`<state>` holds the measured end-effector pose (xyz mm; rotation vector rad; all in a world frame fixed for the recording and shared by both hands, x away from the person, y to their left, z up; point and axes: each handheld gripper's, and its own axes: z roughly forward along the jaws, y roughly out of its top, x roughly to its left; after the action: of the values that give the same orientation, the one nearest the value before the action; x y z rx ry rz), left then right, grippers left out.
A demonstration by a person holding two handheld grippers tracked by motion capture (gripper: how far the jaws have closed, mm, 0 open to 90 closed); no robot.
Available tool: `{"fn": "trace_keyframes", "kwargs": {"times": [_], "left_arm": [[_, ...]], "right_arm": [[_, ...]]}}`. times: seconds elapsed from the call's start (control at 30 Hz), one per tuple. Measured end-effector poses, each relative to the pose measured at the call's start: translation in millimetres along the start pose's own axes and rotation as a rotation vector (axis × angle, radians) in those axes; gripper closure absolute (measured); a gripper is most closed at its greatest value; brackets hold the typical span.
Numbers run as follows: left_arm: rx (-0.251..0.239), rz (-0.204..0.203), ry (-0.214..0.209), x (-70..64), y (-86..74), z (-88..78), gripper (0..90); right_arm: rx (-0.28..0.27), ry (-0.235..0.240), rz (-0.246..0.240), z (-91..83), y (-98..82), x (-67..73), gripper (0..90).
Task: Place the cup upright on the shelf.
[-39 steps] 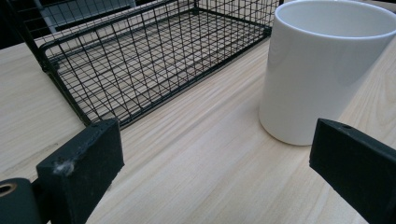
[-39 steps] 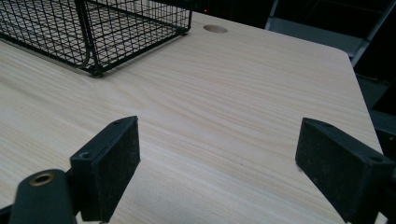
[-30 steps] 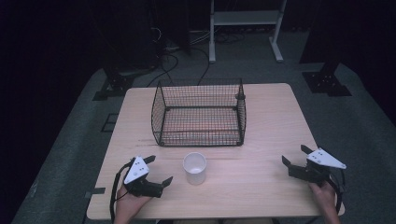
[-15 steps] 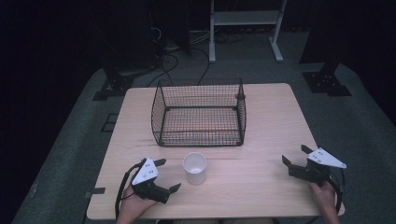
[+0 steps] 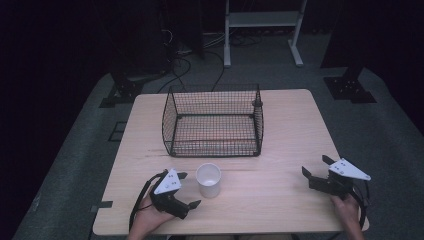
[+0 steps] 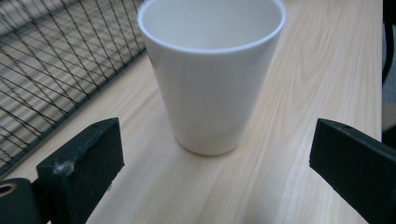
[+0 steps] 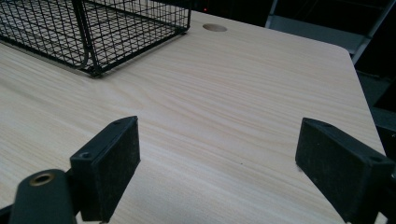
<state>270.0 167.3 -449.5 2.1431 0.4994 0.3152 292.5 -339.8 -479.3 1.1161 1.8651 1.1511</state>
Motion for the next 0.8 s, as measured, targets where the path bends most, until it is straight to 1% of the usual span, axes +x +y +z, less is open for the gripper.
{"fn": "trace_keyframes", "kwargs": {"times": [0.07, 0.2, 0.27, 0.33, 0.4, 0.47, 0.5, 0.53, 0.57, 0.63, 0.8], "left_arm": [[-0.001, -0.001, -0.015, 0.7, 2.7, 2.6, 2.2], [0.010, 0.006, -0.029, 1.7, 8.8, 7.9, 2.2], [0.022, 0.019, -0.022, 1.3, 12.3, 9.3, 2.2], [0.028, 0.027, -0.029, 1.1, 16.2, 10.3, 2.4], [0.034, 0.040, -0.023, 0.9, 20.2, 11.0, 2.4], [0.038, 0.041, -0.028, 2.0, 23.0, 12.0, 3.1], [0.046, 0.045, -0.019, 2.8, 24.8, 13.4, 3.1], [0.048, 0.045, -0.019, 3.4, 25.8, 14.2, 3.1], [0.048, 0.042, -0.025, 4.3, 27.1, 15.5, 3.2], [0.065, 0.045, -0.024, 4.9, 29.3, 18.5, 3.2], [0.090, 0.045, -0.027, 6.4, 33.0, 25.3, 3.6]], "right_arm": [[0.000, 0.000, -0.001, 0.0, 0.0, 0.1, 13.1], [0.000, 0.000, -0.001, 0.0, 0.0, 0.0, 13.1], [0.000, 0.000, -0.003, 0.0, 0.0, 0.2, 13.1], [-0.001, 0.000, -0.004, 0.1, 0.0, 0.3, 13.1], [-0.001, 0.000, -0.003, 0.0, 0.0, 0.3, 13.1], [-0.001, 0.000, -0.004, 0.0, 0.0, 0.4, 13.0], [-0.001, 0.000, -0.005, 0.1, 0.0, 0.4, 13.0], [-0.001, 0.000, -0.005, 0.0, 0.0, 0.5, 13.1], [-0.001, 0.000, -0.006, 0.1, 0.0, 0.5, 13.1], [-0.001, 0.000, -0.005, 0.1, 0.0, 0.5, 13.1], [0.000, 0.001, -0.005, 0.2, 0.1, 0.7, 13.1]]}}
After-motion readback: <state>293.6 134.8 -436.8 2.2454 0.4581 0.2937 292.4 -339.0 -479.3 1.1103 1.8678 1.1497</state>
